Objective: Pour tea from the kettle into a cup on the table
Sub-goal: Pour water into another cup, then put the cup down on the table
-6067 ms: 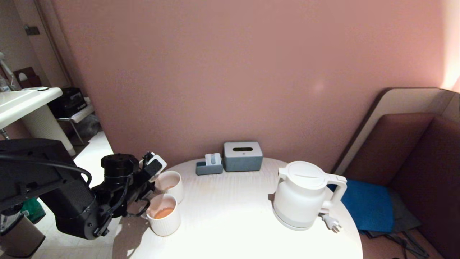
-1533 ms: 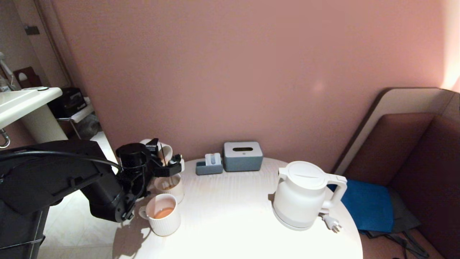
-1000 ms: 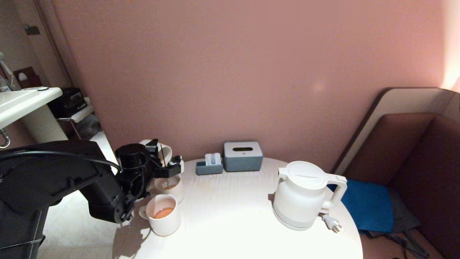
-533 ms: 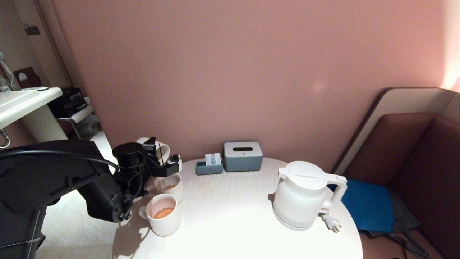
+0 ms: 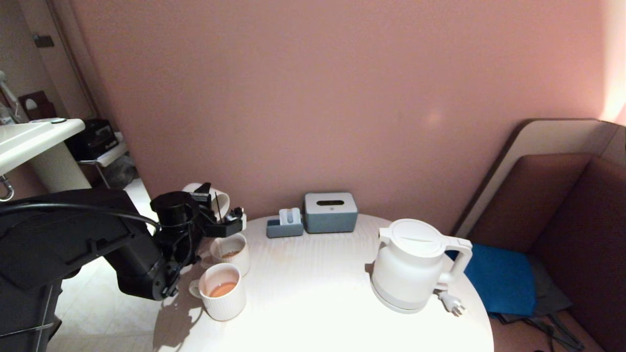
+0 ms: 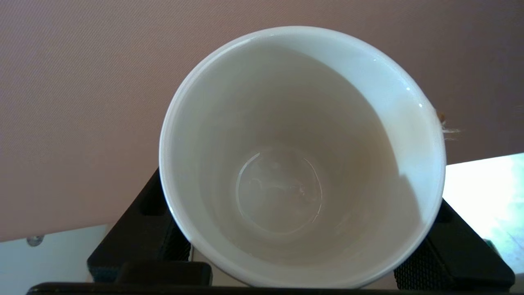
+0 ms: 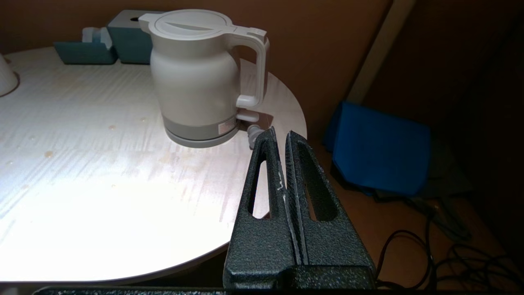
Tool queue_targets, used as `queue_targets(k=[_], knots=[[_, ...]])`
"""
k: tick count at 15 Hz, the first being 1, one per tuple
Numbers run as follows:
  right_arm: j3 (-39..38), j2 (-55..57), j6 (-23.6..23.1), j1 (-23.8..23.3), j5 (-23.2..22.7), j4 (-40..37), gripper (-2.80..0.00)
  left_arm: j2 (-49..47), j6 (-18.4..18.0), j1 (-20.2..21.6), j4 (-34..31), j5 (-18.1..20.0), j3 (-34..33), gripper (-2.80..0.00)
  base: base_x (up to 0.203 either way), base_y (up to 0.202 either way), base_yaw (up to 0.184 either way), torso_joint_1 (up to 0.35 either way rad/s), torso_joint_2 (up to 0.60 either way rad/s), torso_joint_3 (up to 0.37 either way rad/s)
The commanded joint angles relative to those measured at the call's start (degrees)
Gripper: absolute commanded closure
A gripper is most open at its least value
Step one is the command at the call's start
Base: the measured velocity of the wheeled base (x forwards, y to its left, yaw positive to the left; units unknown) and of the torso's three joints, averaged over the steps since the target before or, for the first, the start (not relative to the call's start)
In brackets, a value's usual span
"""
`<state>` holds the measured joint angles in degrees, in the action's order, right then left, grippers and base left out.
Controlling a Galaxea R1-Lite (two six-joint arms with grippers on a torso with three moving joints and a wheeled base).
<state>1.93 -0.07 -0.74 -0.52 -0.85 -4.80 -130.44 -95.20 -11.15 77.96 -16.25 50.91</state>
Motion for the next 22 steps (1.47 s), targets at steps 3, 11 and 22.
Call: queue_targets(k=[3, 11, 22], knots=[[0.01, 0.07, -0.05, 0.0, -0.03, -0.03, 0.0, 0.74, -0.58, -0.01, 0.53, -0.01, -0.39, 0.0, 0.0, 0.0, 0.0, 0.0, 0.0, 0.0], [0.01, 0.07, -0.05, 0.0, -0.03, -0.03, 0.0, 1.57, 22.34, -0.09, -0.95, -0.11, -4.95, 0.0, 0.0, 0.0, 0.0, 0.0, 0.0, 0.0], [0.01, 0.07, -0.05, 0.0, -0.03, -0.03, 0.0, 26.65, 81.29, -5.82, -45.98, -0.5, 4.31, 0.0, 0.0, 0.0, 0.0, 0.0, 0.0, 0.0]])
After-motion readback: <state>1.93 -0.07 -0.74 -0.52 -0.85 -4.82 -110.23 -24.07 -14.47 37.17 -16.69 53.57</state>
